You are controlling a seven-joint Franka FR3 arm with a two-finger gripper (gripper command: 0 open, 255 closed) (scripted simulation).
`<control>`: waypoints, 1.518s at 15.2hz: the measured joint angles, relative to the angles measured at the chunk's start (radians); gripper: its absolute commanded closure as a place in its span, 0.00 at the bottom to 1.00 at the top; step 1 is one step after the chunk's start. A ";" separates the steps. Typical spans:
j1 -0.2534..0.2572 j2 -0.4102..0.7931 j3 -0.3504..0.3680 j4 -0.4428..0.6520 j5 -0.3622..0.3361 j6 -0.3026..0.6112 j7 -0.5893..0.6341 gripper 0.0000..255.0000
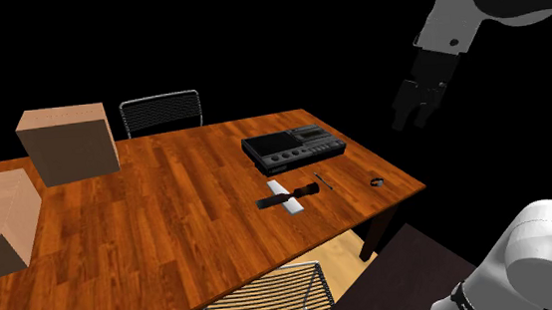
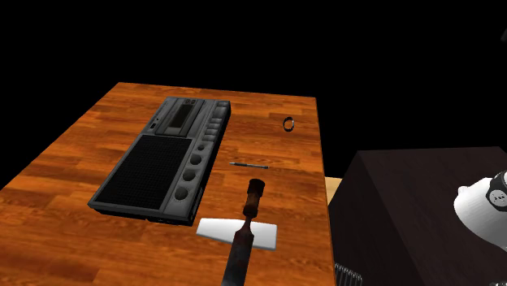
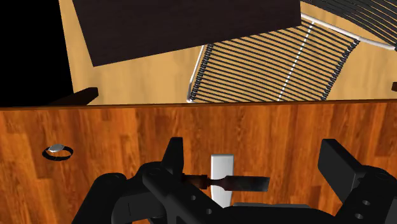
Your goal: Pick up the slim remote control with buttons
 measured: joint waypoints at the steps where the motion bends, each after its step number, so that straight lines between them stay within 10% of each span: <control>1: 0.000 0.000 0.000 0.000 0.000 0.000 0.000 0.00; 23: 0.007 0.618 0.031 -0.016 -0.015 0.639 0.002 0.00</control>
